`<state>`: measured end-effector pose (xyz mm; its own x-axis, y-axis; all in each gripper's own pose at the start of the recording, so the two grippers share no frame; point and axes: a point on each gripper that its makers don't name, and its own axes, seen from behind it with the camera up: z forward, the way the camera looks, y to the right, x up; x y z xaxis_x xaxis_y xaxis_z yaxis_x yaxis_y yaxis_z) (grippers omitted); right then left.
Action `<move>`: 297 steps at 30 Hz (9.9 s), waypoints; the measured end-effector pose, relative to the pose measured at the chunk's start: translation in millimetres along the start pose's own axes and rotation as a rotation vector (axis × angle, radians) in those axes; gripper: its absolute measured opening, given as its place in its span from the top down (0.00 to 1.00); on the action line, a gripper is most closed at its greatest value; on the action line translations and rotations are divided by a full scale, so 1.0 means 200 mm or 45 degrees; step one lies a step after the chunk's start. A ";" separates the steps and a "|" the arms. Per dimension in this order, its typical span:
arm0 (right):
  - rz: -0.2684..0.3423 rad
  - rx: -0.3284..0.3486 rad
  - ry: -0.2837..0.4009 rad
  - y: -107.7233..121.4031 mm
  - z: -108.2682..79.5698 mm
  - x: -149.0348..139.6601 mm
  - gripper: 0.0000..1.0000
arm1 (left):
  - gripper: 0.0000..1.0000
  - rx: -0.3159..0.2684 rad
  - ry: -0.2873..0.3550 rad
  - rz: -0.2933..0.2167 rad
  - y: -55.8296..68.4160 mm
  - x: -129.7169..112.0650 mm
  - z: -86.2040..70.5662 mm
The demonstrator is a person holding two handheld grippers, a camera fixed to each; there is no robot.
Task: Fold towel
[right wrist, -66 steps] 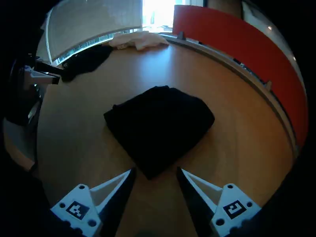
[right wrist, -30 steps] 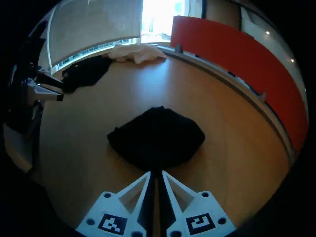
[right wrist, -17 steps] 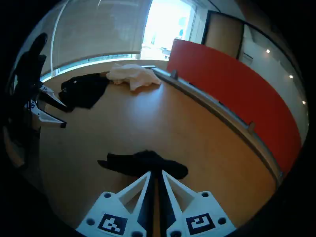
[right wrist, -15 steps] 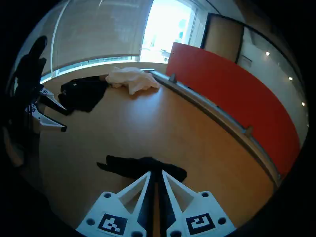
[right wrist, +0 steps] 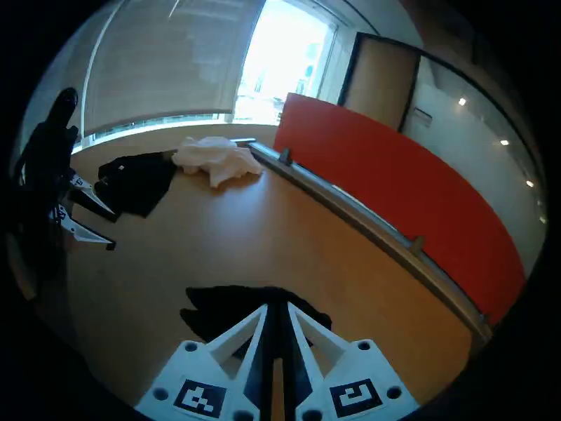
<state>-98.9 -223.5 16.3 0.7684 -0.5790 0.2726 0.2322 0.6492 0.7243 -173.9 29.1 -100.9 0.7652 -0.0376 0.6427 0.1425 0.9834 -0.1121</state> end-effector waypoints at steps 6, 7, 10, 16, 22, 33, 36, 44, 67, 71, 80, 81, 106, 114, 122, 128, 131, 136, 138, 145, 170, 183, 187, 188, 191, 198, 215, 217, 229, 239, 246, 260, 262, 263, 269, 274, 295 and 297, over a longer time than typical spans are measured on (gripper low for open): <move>0.029 -0.044 -0.002 0.12 -0.08 -0.04 0.95 | 0.06 -0.015 -0.002 0.012 0.03 0.02 0.02; 0.035 -0.052 -0.002 0.14 -0.09 -0.05 0.95 | 0.06 -0.017 -0.003 0.014 0.04 0.02 0.02; 0.051 -0.076 -0.005 0.20 -0.14 -0.08 0.95 | 0.06 -0.024 -0.004 0.021 0.05 0.03 0.03; 0.067 -0.118 -0.024 0.33 -0.23 -0.15 0.95 | 0.06 -0.030 -0.009 0.035 0.08 0.03 0.05; 0.070 -0.159 -0.045 0.45 -0.34 -0.22 0.95 | 0.06 -0.032 -0.016 0.036 0.09 0.04 0.06; 0.095 -0.222 -0.083 0.69 -0.53 -0.38 0.95 | 0.06 -0.029 -0.033 0.049 0.12 0.03 0.08; 0.108 -0.238 -0.094 0.76 -0.57 -0.43 0.95 | 0.06 -0.028 -0.039 0.058 0.13 0.03 0.09; 0.131 -0.264 -0.140 0.89 -0.66 -0.58 0.95 | 0.06 -0.033 -0.045 0.067 0.18 0.04 0.11; 0.201 -0.342 -0.240 1.04 -0.87 -0.91 0.95 | 0.06 -0.043 -0.056 0.106 0.28 0.05 0.13; 0.215 -0.355 -0.259 1.04 -0.92 -0.97 0.95 | 0.06 -0.043 -0.056 0.112 0.28 0.05 0.13; 0.239 -0.392 -0.328 1.03 -1.03 -1.14 0.95 | 0.06 -0.047 -0.057 0.122 0.29 0.05 0.13; 0.245 -0.396 -0.334 1.02 -1.04 -1.16 0.95 | 0.06 -0.047 -0.057 0.123 0.29 0.05 0.13; 0.424 -0.457 -0.509 0.87 -1.23 -1.63 0.95 | 0.06 -0.043 -0.057 0.142 0.27 0.04 0.09; 0.485 -0.459 -0.569 0.81 -1.25 -1.78 0.95 | 0.06 -0.039 -0.060 0.143 0.26 0.03 0.09; 0.539 -0.459 -0.624 0.75 -1.25 -1.92 0.95 | 0.06 -0.029 -0.062 0.150 0.25 0.03 0.08; 0.571 -0.463 -0.644 0.72 -1.22 -1.98 0.95 | 0.06 -0.023 -0.064 0.153 0.24 0.02 0.07; 0.579 -0.467 -0.652 0.72 -1.21 -2.01 0.95 | 0.06 -0.019 -0.065 0.156 0.24 0.02 0.07; 0.598 -0.472 -0.666 0.71 -1.19 -2.04 0.95 | 0.06 -0.017 -0.065 0.161 0.24 0.01 0.07; 0.608 -0.474 -0.674 0.71 -1.18 -2.06 0.95 | 0.06 -0.016 -0.066 0.161 0.24 0.01 0.07; 0.648 -0.482 -0.692 0.69 -1.15 -2.12 0.95 | 0.06 -0.014 -0.067 0.164 0.24 0.01 0.07; 0.678 -0.562 -0.680 0.69 -1.19 -2.13 0.66 | 0.06 -0.008 -0.058 0.159 0.22 0.03 0.05; 0.703 -0.609 -0.639 0.68 -1.24 -2.09 0.00 | 0.06 -0.014 -0.050 0.158 0.22 0.03 0.05; 0.710 -0.623 -0.618 0.69 -1.24 -2.05 0.00 | 0.06 -0.016 -0.046 0.157 0.22 0.04 0.05; 0.713 -0.626 -0.614 0.69 -1.24 -2.05 0.00 | 0.06 -0.016 -0.044 0.156 0.21 0.04 0.05; 0.718 -0.638 -0.592 0.70 -1.24 -2.02 0.00 | 0.06 -0.015 -0.039 0.154 0.21 0.05 0.05; 0.712 -0.707 -0.448 0.76 -1.23 -1.86 0.00 | 0.06 -0.005 -0.030 0.139 0.19 0.06 0.05; 0.693 -0.832 -0.161 0.89 -1.18 -1.51 0.00 | 0.06 0.015 0.037 0.122 0.18 0.12 0.08; 0.689 -0.837 -0.144 0.89 -1.18 -1.49 0.00 | 0.06 0.019 0.057 0.120 0.18 0.14 0.08; 0.685 -0.860 -0.023 0.93 -1.16 -1.30 0.00 | 0.06 0.042 0.223 0.087 0.16 0.32 0.09; 0.686 -0.878 0.060 0.96 -1.16 -1.17 0.00 | 0.06 0.088 0.377 0.056 0.12 0.48 0.09; 0.680 -0.895 0.127 0.98 -1.17 -1.04 0.00 | 0.06 0.123 0.482 0.059 0.09 0.59 0.06; 0.620 -0.913 0.232 0.99 -1.12 -0.84 0.00 | 0.06 0.127 0.615 0.021 0.06 0.73 0.00; 0.620 -0.911 0.257 0.99 -1.11 -0.80 0.00 | 0.06 0.128 0.625 0.030 0.06 0.74 -0.01; 0.620 -0.910 0.270 0.99 -1.11 -0.78 0.00 | 0.06 0.129 0.629 0.035 0.06 0.75 -0.01; 0.624 -0.890 0.342 0.97 -1.07 -0.65 0.00 | 0.06 0.127 0.653 0.060 0.07 0.77 -0.02; 0.616 -0.868 0.382 0.94 -1.03 -0.55 0.00 | 0.06 0.119 0.675 0.060 0.07 0.79 -0.04; 0.580 -0.777 0.513 0.77 -0.78 -0.19 0.00 | 0.06 0.109 0.755 0.072 0.07 0.88 -0.11; 0.581 -0.776 0.511 0.77 -0.77 -0.18 0.00 | 0.06 0.106 0.763 0.081 0.07 0.89 -0.11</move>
<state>0.4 -27.5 20.1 0.9905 -0.0534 0.1268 0.0407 0.9941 0.1005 -21.2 32.1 -5.0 0.9943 -0.0480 0.0953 0.0540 0.9967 -0.0607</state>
